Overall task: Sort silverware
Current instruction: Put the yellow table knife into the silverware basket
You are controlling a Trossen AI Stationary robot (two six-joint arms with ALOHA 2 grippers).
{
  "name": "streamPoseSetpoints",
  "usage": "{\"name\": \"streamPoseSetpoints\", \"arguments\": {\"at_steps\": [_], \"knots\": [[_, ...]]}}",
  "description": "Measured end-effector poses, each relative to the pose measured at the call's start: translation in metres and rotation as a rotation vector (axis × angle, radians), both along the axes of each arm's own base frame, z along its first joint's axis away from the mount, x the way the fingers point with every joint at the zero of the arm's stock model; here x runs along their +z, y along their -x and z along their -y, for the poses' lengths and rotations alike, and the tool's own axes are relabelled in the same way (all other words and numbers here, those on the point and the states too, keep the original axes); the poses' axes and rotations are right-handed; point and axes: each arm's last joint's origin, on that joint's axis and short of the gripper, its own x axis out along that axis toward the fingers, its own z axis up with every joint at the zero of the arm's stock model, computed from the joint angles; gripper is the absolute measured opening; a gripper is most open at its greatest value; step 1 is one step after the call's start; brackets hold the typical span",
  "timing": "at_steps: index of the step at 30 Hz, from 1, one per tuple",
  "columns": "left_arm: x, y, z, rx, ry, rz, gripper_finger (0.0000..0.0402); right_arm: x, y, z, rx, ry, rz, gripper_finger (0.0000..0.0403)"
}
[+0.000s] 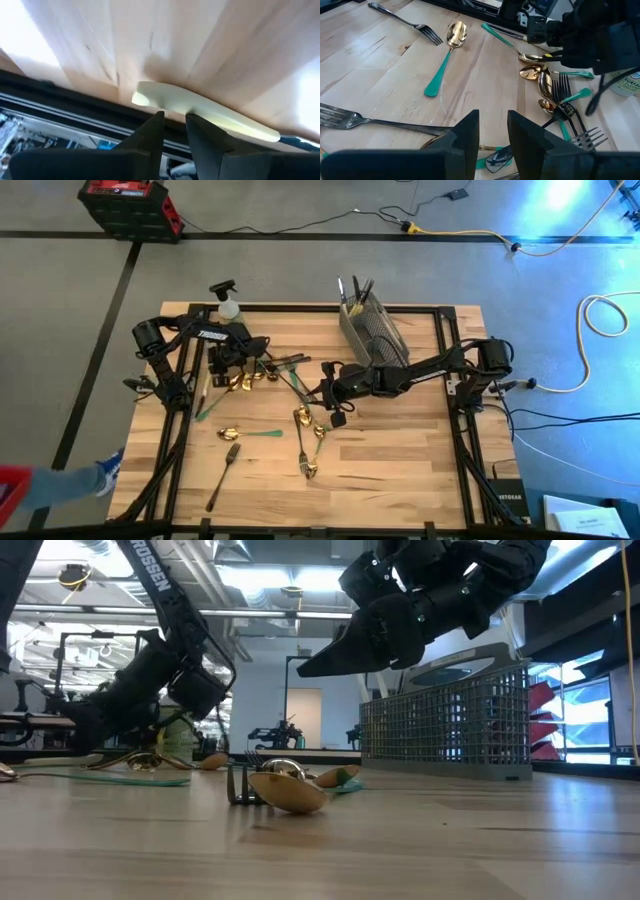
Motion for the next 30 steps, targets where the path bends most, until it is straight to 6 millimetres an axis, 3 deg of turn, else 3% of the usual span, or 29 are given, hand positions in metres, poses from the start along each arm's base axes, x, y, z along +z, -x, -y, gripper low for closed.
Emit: {"name": "streamPoseSetpoints", "arguments": {"at_steps": [30], "knots": [[0.009, -0.033, 0.013, -0.139, -0.059, 0.109, 0.0072, 0.000, 0.000, 0.000, 0.000, 0.000, 0.000, 0.0085]]}}
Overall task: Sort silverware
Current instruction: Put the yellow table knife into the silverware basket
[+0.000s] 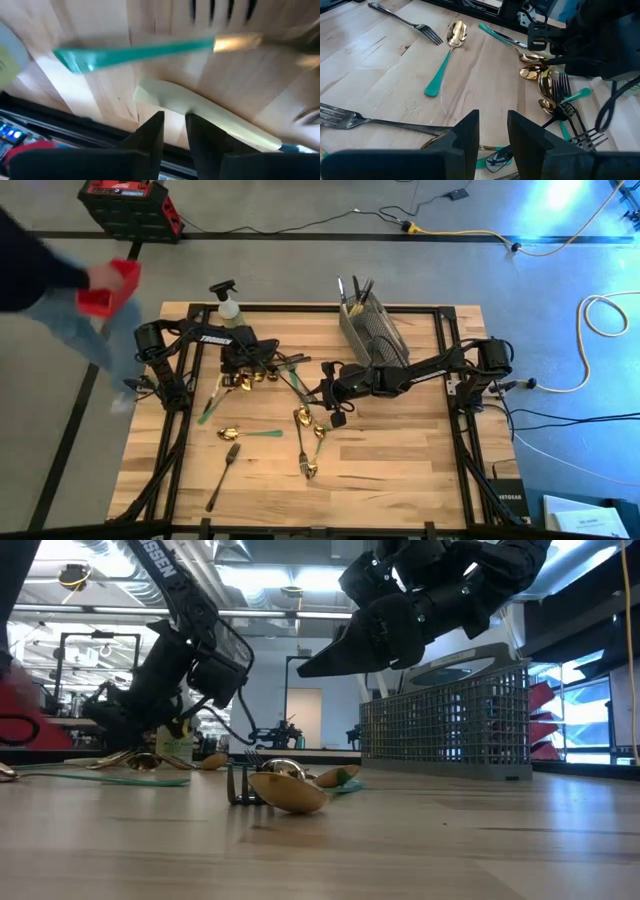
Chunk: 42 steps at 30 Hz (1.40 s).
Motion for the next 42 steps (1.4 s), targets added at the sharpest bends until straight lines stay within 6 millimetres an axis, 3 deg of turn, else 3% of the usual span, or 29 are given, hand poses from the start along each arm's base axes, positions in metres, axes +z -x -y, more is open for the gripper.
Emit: {"name": "streamPoseSetpoints", "arguments": {"at_steps": [9, 15, 20, 26, 29, 33, 38, 42], "knots": [[0.020, -0.032, 0.007, -0.036, -0.015, 0.135, 0.0072, -0.001, 0.001, 0.000, 0.000, 0.000, -0.017, 0.0085], [0.047, -0.042, 0.015, -0.030, -0.079, 0.242, 0.0072, -0.003, 0.001, 0.000, -0.001, 0.001, -0.031, 0.0085], [0.075, -0.041, 0.032, 0.042, -0.156, 0.423, 0.0072, -0.003, 0.001, 0.002, -0.045, 0.068, -0.026, 0.0085], [0.101, -0.038, 0.066, 0.188, -0.233, 0.767, 0.0072, 0.001, 0.000, 0.007, -0.149, 0.283, 0.012, 0.0085], [0.098, -0.033, 0.084, 0.237, -0.240, 0.897, 0.0072, 0.004, -0.002, 0.008, -0.168, 0.312, 0.041, 0.0085], [0.077, -0.024, 0.106, 0.292, -0.284, 0.992, 0.0072, 0.012, -0.005, 0.008, -0.182, 0.304, 0.128, 0.0085], [0.045, 0.000, 0.119, 0.467, -0.461, 1.008, 0.0072, 0.045, -0.020, 0.015, -0.204, 0.294, 0.285, 0.0085], [0.030, 0.022, 0.133, 0.542, -0.568, 1.054, 0.0072, 0.057, -0.031, 0.033, -0.181, 0.300, 0.196, 0.0085]]}}
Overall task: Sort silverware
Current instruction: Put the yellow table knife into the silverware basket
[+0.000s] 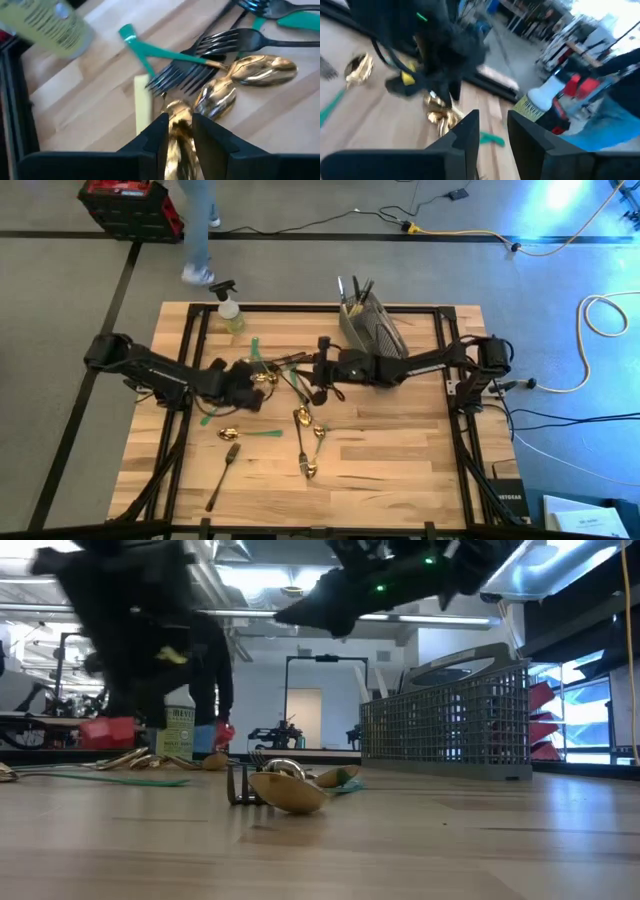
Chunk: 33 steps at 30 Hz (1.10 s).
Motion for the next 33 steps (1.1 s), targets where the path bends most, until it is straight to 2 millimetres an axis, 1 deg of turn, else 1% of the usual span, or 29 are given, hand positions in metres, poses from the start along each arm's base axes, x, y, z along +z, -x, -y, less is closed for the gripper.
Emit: {"name": "streamPoseSetpoints", "arguments": {"at_steps": [3, 5, 9, 11, 15, 16, 20, 22, 25, 28, 33], "knots": [[-0.006, 0.008, 0.012, 0.023, -0.015, 0.094, 0.0072, 0.007, -0.012, 0.022, 0.021, -0.021, -0.008, 0.0085], [-0.007, 0.008, 0.022, 0.002, -0.027, 0.182, 0.0072, 0.009, -0.024, 0.040, 0.046, -0.036, 0.008, 0.0085], [-0.005, 0.011, 0.041, -0.033, -0.087, 0.345, 0.0072, 0.006, -0.057, 0.067, 0.080, -0.075, -0.048, 0.0085], [-0.002, 0.013, 0.051, -0.054, -0.123, 0.436, 0.0072, 0.004, -0.075, 0.076, 0.099, -0.099, -0.090, 0.0085], [0.001, 0.019, 0.071, -0.142, -0.139, 0.534, 0.0072, -0.003, -0.108, 0.081, 0.143, -0.137, -0.186, 0.0085], [0.002, 0.020, 0.078, -0.181, -0.138, 0.550, 0.0072, -0.002, -0.116, 0.083, 0.155, -0.136, -0.188, 0.0085], [0.007, 0.025, 0.108, -0.415, -0.156, 0.535, 0.0072, -0.007, -0.144, 0.089, 0.177, -0.132, -0.208, 0.0085], [0.010, 0.030, 0.124, -0.531, -0.164, 0.533, 0.0072, -0.012, -0.154, 0.091, 0.172, -0.146, -0.229, 0.0085], [0.013, 0.038, 0.140, -0.690, -0.194, 0.489, 0.0072, -0.019, -0.167, 0.094, 0.158, -0.164, -0.232, 0.0085], [0.010, 0.047, 0.146, -0.776, -0.212, 0.432, 0.0072, -0.031, -0.176, 0.097, 0.135, -0.167, -0.222, 0.0085], [0.000, 0.055, 0.148, -0.807, -0.180, 0.368, 0.0072, -0.058, -0.183, 0.101, 0.033, -0.174, -0.234, 0.0085]]}}
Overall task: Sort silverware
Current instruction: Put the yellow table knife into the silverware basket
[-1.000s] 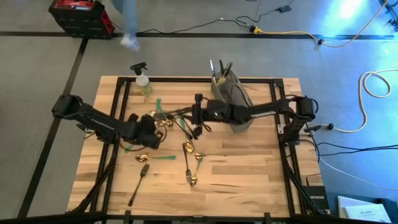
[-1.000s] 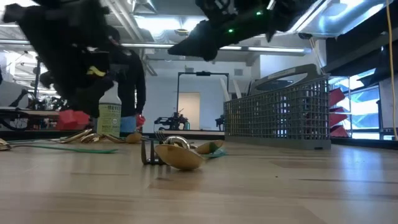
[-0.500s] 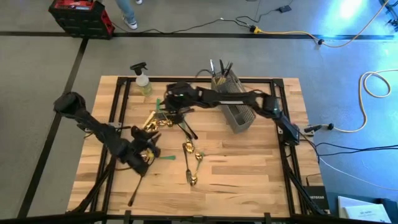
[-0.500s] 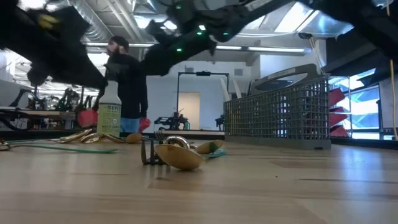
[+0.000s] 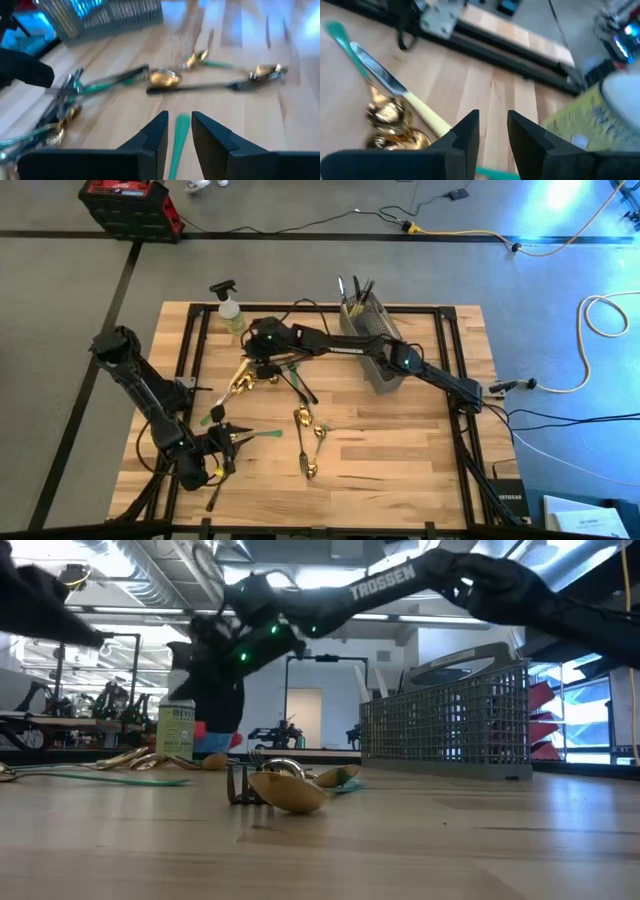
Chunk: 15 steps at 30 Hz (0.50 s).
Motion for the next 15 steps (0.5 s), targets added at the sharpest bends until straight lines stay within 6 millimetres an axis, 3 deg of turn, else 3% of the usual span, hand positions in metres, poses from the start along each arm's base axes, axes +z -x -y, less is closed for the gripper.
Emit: {"name": "streamPoseSetpoints", "arguments": {"at_steps": [8, 15], "knots": [[-0.018, 0.001, 0.006, -0.088, 0.021, -0.189, 0.0072, -0.004, -0.005, -0.010, -0.028, 0.001, 0.024, 0.0085], [-0.018, -0.011, -0.009, 0.086, 0.052, -0.109, 0.0072, -0.003, -0.005, -0.010, -0.105, -0.030, 0.033, 0.0083]]}}
